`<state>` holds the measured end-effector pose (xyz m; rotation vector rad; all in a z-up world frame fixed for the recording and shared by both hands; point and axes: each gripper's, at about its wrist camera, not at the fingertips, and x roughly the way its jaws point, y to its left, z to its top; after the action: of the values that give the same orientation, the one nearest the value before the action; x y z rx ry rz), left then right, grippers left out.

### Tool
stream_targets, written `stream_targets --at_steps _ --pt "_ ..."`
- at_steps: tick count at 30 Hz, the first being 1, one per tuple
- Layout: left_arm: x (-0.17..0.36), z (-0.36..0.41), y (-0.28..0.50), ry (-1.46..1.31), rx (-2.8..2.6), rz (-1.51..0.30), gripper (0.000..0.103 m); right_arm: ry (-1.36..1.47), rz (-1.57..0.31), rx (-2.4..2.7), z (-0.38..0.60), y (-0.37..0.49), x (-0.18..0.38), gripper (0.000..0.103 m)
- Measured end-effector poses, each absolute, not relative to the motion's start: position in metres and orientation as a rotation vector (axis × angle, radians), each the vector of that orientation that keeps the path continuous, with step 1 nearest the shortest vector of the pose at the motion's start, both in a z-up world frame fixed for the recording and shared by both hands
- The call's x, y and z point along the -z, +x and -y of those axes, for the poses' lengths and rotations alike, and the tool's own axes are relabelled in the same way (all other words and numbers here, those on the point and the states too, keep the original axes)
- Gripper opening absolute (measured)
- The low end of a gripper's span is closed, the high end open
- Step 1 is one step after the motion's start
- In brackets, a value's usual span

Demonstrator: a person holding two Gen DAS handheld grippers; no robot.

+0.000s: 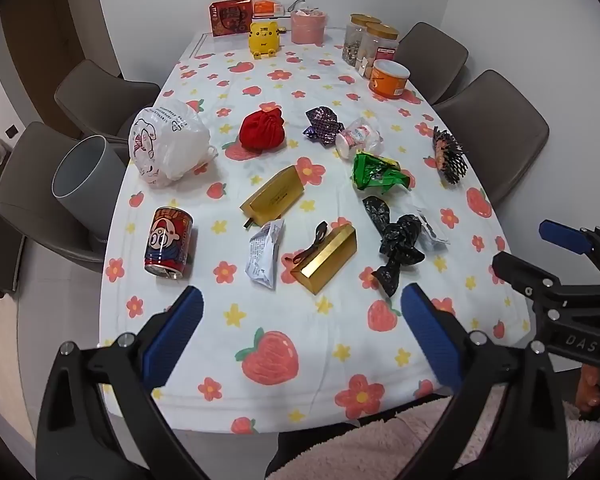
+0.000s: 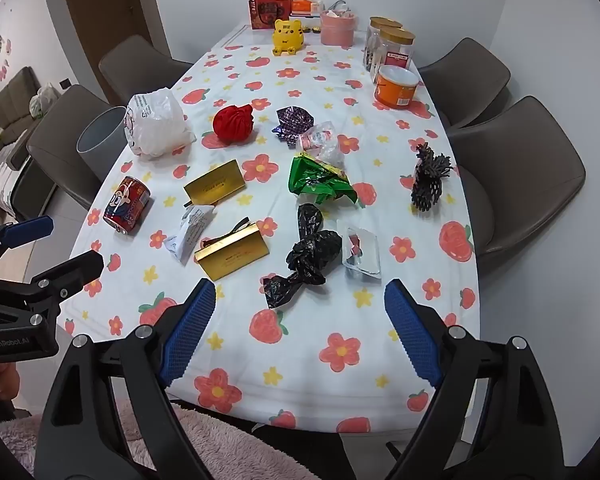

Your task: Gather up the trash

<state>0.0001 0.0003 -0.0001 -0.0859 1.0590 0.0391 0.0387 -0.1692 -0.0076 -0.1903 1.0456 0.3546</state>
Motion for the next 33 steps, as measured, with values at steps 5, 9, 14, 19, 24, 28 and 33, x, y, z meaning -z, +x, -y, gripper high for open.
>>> stream_targets --at_steps 5,9,14,19,24,28,33 --pt "0.000 0.000 0.000 -0.084 -0.041 -1.057 0.099 -0.192 -1.047 -0.358 0.170 0.038 0.007 0.083" --pt "0.000 0.000 0.000 -0.084 -0.041 -1.058 0.099 -0.187 -1.048 -0.359 0.171 0.037 0.006 0.083" --pt "0.000 0.000 0.000 -0.085 -0.040 -1.058 0.099 -0.189 -1.048 -0.364 0.172 0.036 0.004 0.083" --pt "0.000 0.000 0.000 -0.086 -0.039 -1.059 0.099 -0.190 -1.046 -0.360 0.172 0.036 0.004 0.083" --pt "0.000 0.000 0.000 -0.083 -0.039 -1.056 0.099 -0.189 -1.041 -0.370 0.170 0.037 -0.009 0.083" --pt "-0.001 -0.002 -0.002 -0.081 -0.038 -1.051 0.099 -0.190 -1.039 -0.371 0.170 0.036 -0.011 0.083" --pt "-0.002 -0.002 -0.002 -0.082 -0.038 -1.052 0.099 -0.192 -1.040 -0.393 0.170 0.029 -0.020 0.083"
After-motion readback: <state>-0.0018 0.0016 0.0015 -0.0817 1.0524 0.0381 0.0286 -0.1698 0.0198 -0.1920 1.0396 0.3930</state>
